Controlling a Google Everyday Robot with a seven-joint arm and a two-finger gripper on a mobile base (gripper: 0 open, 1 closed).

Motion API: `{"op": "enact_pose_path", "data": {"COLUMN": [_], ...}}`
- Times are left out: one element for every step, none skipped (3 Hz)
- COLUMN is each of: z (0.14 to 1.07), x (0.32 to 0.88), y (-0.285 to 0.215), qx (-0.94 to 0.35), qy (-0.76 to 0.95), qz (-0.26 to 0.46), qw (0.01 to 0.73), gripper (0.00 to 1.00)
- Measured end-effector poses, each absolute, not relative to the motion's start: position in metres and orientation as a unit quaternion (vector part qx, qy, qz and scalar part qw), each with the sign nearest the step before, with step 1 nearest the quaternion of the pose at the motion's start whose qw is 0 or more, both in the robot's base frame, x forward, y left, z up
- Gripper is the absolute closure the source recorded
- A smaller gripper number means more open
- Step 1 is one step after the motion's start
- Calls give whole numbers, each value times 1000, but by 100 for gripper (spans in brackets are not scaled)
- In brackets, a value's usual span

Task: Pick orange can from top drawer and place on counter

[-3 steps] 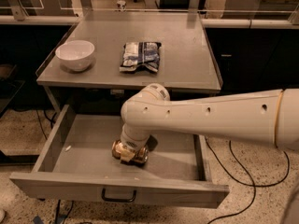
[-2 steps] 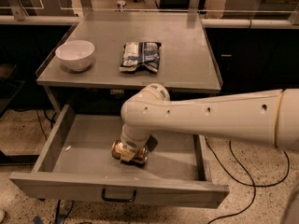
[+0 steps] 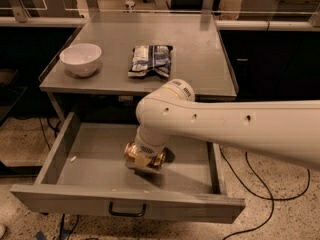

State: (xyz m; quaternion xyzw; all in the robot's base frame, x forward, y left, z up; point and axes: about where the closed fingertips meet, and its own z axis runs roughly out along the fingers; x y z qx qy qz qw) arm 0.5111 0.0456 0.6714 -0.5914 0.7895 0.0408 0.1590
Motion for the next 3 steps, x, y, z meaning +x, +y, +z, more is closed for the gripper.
{"op": "enact_pose_path", "data": {"z": [698, 700, 717], "x": [506, 505, 511], "y": [17, 16, 7], "qx": [-582, -582, -574], "qy": [797, 797, 802], "qz": [17, 15, 12], "qw": [161, 161, 168], "gripper": [100, 100, 100]}}
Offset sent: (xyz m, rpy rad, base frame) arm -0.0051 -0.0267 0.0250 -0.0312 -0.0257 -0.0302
